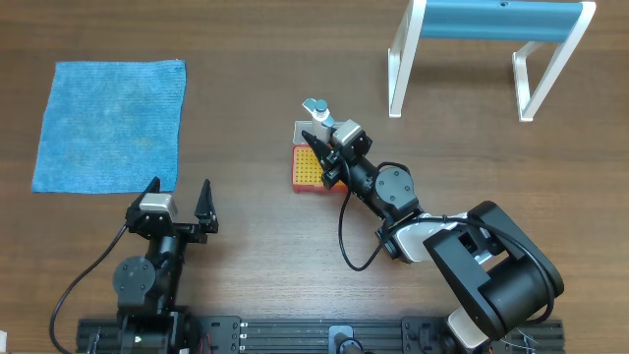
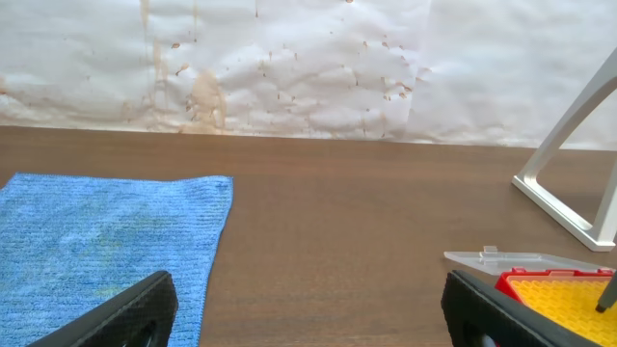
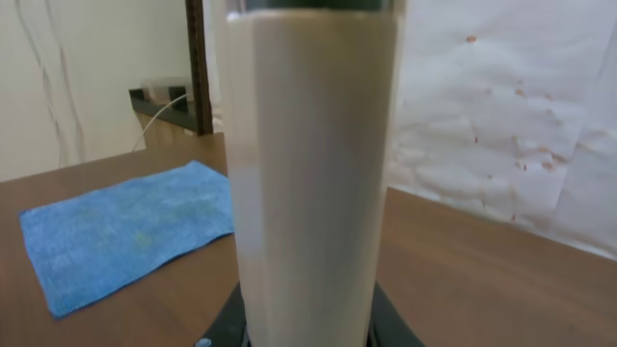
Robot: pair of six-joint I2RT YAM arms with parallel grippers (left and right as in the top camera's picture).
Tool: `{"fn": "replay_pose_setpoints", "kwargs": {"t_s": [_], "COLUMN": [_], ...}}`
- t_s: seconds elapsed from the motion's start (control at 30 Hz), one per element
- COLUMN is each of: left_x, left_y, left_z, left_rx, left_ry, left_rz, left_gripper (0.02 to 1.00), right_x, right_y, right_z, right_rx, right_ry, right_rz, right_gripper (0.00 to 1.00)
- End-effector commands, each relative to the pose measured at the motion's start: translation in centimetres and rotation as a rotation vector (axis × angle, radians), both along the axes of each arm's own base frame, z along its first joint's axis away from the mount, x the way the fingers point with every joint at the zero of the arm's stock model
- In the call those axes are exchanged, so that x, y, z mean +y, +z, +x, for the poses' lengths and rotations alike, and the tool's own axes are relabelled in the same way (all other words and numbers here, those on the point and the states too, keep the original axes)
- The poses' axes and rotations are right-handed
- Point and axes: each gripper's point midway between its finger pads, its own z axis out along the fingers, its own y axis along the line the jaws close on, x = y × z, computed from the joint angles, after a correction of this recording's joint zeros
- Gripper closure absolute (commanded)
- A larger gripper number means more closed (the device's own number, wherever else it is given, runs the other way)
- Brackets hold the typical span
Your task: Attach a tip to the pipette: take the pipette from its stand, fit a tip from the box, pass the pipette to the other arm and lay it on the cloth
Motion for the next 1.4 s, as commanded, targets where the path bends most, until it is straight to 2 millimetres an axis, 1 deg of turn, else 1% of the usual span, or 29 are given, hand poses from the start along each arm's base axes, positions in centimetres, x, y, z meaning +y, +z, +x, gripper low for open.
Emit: {"fn": "replay_pose_setpoints", "kwargs": {"t_s": [0.03,0.67,0.8,0.93,1.03,1.17,1.3,1.4], "left_x": [-0.3,-0.3,-0.3,-0.3,-0.3,-0.3,-0.3,-0.3], "left_y": [0.0,0.0,0.0,0.0,0.0,0.0,0.0,0.0], "left_z": [-0.1,-0.1,-0.1,-0.1,-0.1,-0.1,-0.1,-0.1], "left_rx": [-0.001,-0.001,-0.001,-0.001,-0.001,-0.001,-0.001,-0.001], "left_ry": [-0.020,-0.020,-0.020,-0.020,-0.020,-0.020,-0.020,-0.020], "left_rz": [0.012,0.012,0.012,0.012,0.012,0.012,0.012,0.012], "left_gripper": [0.130,0.130,0.130,0.130,0.130,0.130,0.130,0.130], "right_x": [-0.1,-0.1,-0.1,-0.1,-0.1,-0.1,-0.4,-0.5], "right_y": [-0.6,-2.2,-3.9,-5.0,-6.5,-7.3,-9.0,-9.2], "right_z": [0.0,0.1,0.2,0.2,0.2,0.1,-0.3,-0.6], "right_rx": [0.021,0.059,0.114,0.140,0.165,0.149,0.180,0.184], "right_ry": [0.003,0.002,0.001,0.000,0.001,0.001,0.001,0.002], "right_rz": [0.003,-0.020,-0.053,-0.068,-0.083,-0.073,-0.092,-0.095], "right_gripper": [0.925,0.925,0.925,0.925,0.925,0.925,0.925,0.925]}}
